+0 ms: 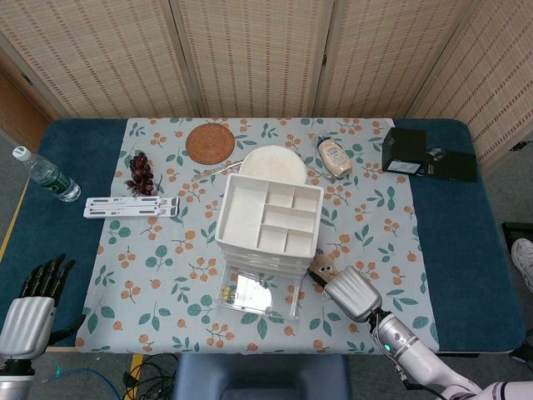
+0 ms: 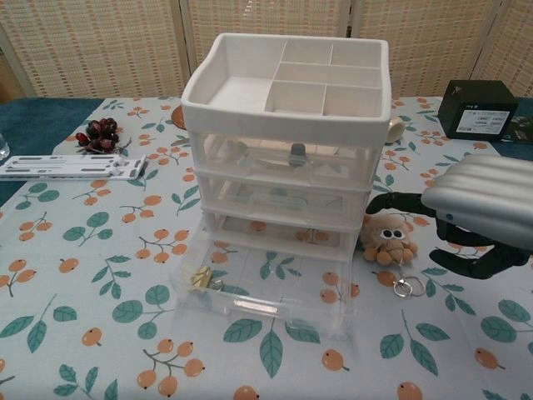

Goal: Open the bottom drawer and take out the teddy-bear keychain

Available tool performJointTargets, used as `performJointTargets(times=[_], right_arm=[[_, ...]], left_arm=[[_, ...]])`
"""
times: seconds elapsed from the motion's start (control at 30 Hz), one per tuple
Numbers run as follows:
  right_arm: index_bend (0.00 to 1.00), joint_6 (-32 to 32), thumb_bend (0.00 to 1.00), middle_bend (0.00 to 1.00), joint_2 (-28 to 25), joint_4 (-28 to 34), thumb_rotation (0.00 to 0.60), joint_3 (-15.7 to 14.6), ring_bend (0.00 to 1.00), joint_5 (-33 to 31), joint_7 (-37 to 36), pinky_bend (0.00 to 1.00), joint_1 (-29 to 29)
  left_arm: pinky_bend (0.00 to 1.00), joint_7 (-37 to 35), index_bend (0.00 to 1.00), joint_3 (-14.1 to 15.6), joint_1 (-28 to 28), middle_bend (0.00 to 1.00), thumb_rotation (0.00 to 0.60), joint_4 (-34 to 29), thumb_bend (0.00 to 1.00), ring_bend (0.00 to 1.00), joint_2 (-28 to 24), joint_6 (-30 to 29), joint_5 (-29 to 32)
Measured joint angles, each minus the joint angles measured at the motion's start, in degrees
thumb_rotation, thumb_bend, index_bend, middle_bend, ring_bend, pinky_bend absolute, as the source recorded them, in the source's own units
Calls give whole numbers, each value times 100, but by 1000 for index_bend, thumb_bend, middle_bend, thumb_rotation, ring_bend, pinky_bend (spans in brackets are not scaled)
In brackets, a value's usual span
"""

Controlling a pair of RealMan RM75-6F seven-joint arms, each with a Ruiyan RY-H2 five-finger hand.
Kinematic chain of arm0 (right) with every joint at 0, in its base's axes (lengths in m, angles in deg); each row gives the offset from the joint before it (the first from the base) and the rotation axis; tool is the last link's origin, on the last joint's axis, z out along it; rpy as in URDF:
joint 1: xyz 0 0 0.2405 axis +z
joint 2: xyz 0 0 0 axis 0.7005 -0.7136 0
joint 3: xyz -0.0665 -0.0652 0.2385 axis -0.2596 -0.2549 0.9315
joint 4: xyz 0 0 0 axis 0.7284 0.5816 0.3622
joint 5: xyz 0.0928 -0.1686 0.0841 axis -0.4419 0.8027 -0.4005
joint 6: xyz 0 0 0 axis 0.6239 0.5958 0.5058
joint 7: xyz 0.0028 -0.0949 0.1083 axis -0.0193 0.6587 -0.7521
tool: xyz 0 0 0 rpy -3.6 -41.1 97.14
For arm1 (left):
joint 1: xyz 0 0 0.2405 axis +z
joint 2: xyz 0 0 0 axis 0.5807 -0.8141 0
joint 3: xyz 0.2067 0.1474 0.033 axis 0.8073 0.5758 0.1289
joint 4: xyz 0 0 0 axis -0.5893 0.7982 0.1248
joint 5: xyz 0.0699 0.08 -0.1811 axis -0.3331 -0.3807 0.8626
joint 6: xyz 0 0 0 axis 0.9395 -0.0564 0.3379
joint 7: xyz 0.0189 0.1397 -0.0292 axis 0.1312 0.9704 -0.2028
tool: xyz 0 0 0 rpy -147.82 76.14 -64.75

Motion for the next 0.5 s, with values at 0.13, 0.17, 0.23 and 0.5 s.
performJointTargets(times=[0.13, 0.17, 0.23, 0.5], right_arm=[[94, -127, 472, 937, -93, 24, 600, 14, 1000, 69, -95, 1000, -125], [118, -183, 472, 926, -126, 35, 600, 17, 1000, 87, -129, 1000, -166], [250, -356, 472, 906, -228, 67, 600, 20, 994, 131, -240, 1000, -287], [395, -1313, 473, 814, -840, 178, 600, 2, 834, 282, -956, 999, -1040]], left_arm=[[70, 1, 52, -9, -12, 0, 600, -6, 202, 5, 0, 9, 1], [70, -3, 52, -10, -14, 0, 600, -6, 202, 6, 0, 9, -1], [70, -5, 52, -8, -17, 0, 600, 5, 202, 6, -1, 19, 2], [70, -20, 52, -23, -54, 0, 600, 100, 202, 6, 73, 93, 68]])
